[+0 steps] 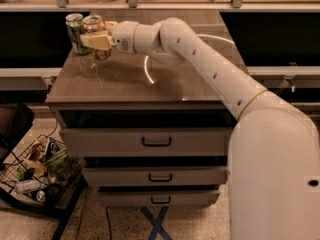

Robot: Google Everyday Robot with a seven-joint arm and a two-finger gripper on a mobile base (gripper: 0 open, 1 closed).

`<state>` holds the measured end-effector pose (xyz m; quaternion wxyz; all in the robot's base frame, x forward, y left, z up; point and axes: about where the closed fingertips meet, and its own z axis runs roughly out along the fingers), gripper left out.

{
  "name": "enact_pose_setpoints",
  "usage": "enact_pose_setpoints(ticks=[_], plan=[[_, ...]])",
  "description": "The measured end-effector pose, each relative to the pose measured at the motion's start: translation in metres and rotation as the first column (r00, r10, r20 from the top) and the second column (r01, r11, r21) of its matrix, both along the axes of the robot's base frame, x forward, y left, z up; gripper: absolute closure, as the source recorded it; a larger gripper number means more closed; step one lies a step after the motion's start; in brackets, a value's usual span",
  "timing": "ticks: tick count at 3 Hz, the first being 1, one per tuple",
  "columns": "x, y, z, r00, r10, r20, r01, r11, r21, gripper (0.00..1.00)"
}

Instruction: Move orange can near green can

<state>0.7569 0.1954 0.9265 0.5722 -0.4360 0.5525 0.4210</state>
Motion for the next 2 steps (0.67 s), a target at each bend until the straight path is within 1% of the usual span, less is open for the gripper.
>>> enact_pose_setpoints(ticks=[1,2], plan=[[0.013,-0.010,-0.007,0.9993,-0.035,-0.011,0.035,0.999,0.003,1.00],[0.024,-0.017,-0.017,0.9979,-0.059,-0.028,0.060,0.998,0.026,1.00]])
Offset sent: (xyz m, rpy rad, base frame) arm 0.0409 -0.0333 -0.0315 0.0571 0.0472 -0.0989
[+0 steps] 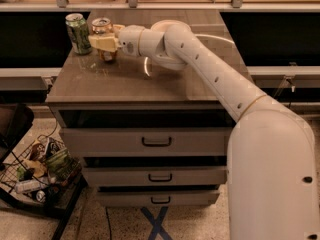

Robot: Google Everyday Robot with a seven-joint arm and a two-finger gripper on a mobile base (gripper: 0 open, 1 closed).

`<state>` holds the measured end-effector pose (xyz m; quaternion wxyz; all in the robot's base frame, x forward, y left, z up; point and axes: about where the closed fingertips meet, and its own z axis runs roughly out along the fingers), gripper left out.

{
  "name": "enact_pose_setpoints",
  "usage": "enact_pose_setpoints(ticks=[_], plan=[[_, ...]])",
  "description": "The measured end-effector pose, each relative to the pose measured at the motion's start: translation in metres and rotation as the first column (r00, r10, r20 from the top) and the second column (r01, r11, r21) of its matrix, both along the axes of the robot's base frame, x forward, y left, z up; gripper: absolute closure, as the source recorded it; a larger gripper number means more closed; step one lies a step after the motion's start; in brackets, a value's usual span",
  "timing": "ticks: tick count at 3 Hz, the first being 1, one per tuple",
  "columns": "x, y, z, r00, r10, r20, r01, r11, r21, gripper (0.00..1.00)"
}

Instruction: Move orange can near green can

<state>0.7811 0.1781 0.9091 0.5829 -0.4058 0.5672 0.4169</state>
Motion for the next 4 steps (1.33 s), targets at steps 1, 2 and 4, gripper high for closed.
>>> enact_pose_setpoints(ticks=[1,2,4], plan=[[-0.0012,0.0033,-0.0002,1.0000,0.005,-0.001,-0.005,1.000,0.000,0.82],[-0.0023,0.0066,-0.0001,1.0000,0.010,-0.001,-0.010,1.000,0.001,0.59],[-0.0046,0.0130,0.0000,0.9998,0.019,-0.002,-0.019,1.000,0.002,0.13]])
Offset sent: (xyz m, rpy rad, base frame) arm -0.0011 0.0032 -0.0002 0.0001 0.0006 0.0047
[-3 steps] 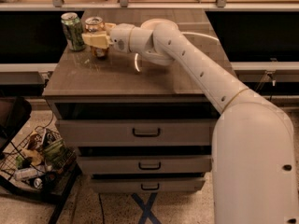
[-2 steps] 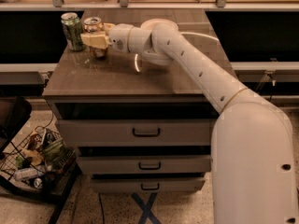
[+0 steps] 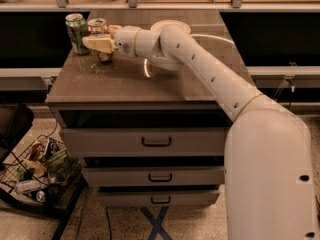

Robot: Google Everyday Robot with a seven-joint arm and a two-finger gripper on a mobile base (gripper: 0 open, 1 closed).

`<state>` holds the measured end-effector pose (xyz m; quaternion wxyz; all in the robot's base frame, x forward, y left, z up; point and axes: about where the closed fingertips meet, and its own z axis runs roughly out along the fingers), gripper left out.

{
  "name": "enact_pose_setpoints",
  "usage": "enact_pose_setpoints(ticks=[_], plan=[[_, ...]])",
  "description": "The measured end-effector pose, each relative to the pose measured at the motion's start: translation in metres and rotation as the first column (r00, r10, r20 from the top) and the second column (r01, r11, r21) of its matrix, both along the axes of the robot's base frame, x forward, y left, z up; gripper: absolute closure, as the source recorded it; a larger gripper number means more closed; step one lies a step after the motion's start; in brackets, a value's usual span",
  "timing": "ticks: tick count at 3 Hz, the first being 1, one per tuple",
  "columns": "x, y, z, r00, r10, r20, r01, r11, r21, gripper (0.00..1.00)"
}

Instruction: Move orange can near green can

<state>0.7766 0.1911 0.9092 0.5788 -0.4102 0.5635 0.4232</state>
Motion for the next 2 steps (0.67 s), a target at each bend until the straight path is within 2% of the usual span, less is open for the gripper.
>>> enact_pose_setpoints(ticks=[1,2], plan=[[-0.0011,0.0030,0.0001,1.0000,0.004,0.000,-0.004,1.000,0.000,0.00],[-0.0011,0.0031,0.0001,1.0000,0.005,0.000,-0.005,1.000,0.001,0.00]])
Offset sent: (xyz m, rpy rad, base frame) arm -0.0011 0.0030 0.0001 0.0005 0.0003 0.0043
